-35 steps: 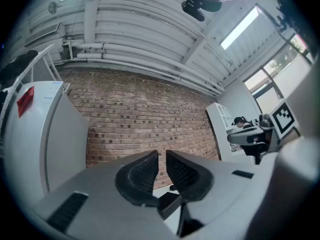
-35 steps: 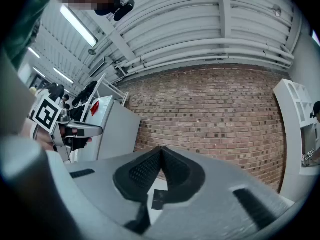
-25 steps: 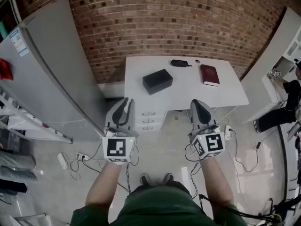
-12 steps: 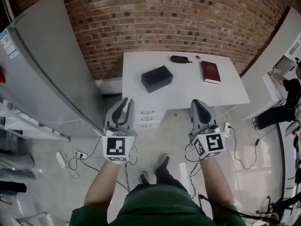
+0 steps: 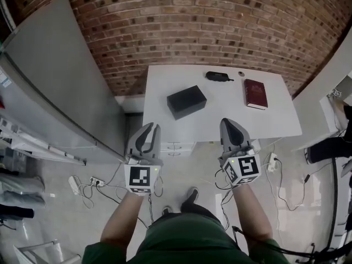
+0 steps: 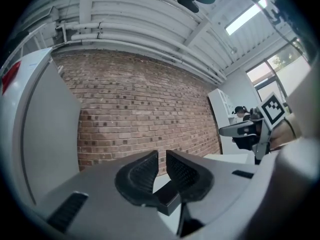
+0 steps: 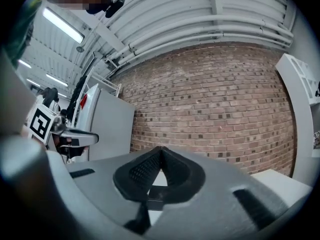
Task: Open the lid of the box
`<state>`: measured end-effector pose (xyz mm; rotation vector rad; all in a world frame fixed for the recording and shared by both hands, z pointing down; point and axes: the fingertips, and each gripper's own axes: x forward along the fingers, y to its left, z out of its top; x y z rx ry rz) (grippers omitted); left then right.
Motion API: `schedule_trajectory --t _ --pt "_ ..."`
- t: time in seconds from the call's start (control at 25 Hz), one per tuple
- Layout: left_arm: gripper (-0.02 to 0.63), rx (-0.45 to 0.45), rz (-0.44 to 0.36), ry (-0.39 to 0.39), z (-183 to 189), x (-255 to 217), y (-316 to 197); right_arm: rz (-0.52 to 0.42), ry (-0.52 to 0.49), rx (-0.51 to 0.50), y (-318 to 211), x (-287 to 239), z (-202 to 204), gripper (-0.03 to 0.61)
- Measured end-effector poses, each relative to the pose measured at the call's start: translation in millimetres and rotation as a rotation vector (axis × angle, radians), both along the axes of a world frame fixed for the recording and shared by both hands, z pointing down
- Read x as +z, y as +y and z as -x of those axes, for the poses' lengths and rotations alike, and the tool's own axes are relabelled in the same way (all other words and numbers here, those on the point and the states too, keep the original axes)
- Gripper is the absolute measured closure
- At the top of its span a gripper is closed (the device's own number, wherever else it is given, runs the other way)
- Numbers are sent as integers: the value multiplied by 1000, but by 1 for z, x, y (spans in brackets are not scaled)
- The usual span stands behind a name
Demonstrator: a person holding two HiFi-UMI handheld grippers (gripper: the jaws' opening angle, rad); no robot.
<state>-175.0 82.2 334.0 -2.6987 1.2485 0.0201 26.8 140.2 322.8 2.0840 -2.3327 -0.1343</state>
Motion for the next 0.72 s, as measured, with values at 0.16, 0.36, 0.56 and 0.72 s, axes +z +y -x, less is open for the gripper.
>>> schedule_trajectory --t 0.16,0.36,0.56,0.72 --pt "568 -28 32 -22 -24 13 -20 24 -18 -31 -26 10 -27 575" --pt "568 -68 54 -58 -43 25 -37 35 -29 -71 -49 16 -51 575" --pt "568 -98 74 -85 -55 38 -49 51 -32 -111 -65 26 -64 577" --pt "568 -106 106 -105 -65 54 -55 83 -30 -116 -75 38 -77 577"
